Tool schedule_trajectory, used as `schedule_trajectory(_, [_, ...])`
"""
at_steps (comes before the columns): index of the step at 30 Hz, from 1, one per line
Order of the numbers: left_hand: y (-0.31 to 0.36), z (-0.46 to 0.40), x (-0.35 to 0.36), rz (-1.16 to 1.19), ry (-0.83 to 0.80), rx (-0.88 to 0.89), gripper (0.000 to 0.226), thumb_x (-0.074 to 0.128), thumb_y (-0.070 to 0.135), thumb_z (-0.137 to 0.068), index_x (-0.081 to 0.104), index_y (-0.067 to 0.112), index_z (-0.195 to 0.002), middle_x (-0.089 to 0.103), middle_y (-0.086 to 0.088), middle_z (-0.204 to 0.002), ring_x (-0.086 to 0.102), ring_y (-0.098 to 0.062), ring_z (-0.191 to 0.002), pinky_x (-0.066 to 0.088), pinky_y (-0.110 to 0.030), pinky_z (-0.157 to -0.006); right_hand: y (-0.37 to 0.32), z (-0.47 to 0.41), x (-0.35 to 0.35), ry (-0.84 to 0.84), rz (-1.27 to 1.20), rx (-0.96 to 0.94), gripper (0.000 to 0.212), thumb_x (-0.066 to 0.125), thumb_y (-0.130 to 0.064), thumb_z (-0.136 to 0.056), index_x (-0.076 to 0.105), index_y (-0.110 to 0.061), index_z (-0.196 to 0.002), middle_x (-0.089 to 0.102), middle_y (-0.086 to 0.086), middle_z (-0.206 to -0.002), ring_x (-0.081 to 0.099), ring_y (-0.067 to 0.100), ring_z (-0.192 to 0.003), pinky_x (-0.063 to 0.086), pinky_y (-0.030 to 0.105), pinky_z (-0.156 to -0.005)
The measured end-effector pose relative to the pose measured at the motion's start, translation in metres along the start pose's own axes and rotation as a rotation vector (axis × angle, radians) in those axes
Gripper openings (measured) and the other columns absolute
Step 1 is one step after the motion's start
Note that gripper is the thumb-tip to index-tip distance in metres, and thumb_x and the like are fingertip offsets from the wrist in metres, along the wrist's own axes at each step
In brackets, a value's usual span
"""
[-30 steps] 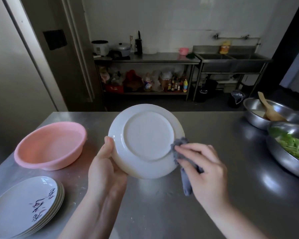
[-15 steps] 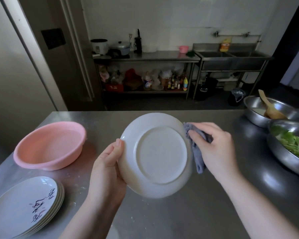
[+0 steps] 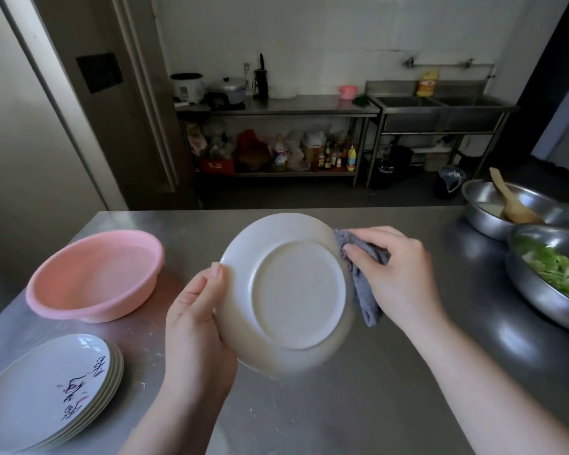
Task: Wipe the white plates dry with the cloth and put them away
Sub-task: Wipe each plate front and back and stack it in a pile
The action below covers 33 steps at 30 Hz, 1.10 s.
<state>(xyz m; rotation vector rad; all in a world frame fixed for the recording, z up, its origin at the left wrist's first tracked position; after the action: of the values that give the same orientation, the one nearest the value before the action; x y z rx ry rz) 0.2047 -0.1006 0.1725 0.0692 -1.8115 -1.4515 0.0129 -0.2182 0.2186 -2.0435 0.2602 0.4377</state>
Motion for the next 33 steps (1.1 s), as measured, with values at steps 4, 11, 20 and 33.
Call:
schedule_trajectory(4, [-0.006, 0.007, 0.007, -0.006, -0.001, -0.02, 0.018, 0.061, 0.031, -0.082, 0.065, 0.017, -0.07, 0.061, 0.003, -0.072, 0.056, -0.006, -0.063, 0.047, -0.015, -0.053, -0.006, 0.012, 0.004, 0.125, 0.041, -0.085, 0.023, 0.07, -0.005, -0.081, 0.076, -0.022, -0.095, 0.066, -0.014, -0.093, 0.061, 0.001, -0.09, 0.041, 0.005, -0.078])
schedule_trajectory(11, [-0.012, 0.005, 0.017, 0.057, 0.006, -0.038, 0.024, 0.057, 0.029, -0.092, 0.07, 0.011, -0.083, 0.071, -0.012, -0.085, 0.068, -0.02, -0.077, 0.058, -0.028, -0.067, -0.036, 0.056, 0.041, 0.059, 0.085, -0.465, 0.031, 0.073, 0.001, -0.077, 0.075, -0.014, -0.104, 0.068, -0.003, -0.1, 0.06, 0.02, -0.092, 0.048, 0.028, -0.085])
schedule_trajectory(20, [-0.019, 0.007, 0.002, -0.005, 0.098, -0.078, 0.037, 0.052, 0.028, -0.098, 0.071, 0.022, -0.066, 0.069, 0.003, -0.077, 0.065, -0.008, -0.071, 0.045, -0.033, -0.076, -0.01, 0.035, 0.019, 0.135, 0.18, -0.322, 0.031, 0.075, 0.007, -0.074, 0.077, -0.013, -0.098, 0.068, -0.004, -0.096, 0.058, 0.02, -0.089, 0.048, 0.026, -0.08])
schedule_trajectory(33, [-0.027, 0.009, 0.001, -0.231, 0.055, 0.002, 0.018, 0.069, 0.034, -0.079, 0.071, 0.018, -0.071, 0.068, -0.001, -0.068, 0.058, -0.011, -0.058, 0.046, -0.018, -0.05, -0.01, 0.024, 0.024, -0.035, -0.113, -0.155, 0.027, 0.074, -0.002, -0.078, 0.076, -0.021, -0.098, 0.068, -0.013, -0.1, 0.062, 0.004, -0.097, 0.044, 0.012, -0.086])
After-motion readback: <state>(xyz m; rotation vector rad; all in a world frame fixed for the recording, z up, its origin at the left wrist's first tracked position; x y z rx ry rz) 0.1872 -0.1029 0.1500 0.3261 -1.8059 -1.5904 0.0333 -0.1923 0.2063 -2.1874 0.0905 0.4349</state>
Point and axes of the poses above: each hand's wrist, its own z-axis away from the middle knuckle, its own x-axis out of the palm, y = z × x, the point moved 5 cm from there along -z, towards the middle knuckle
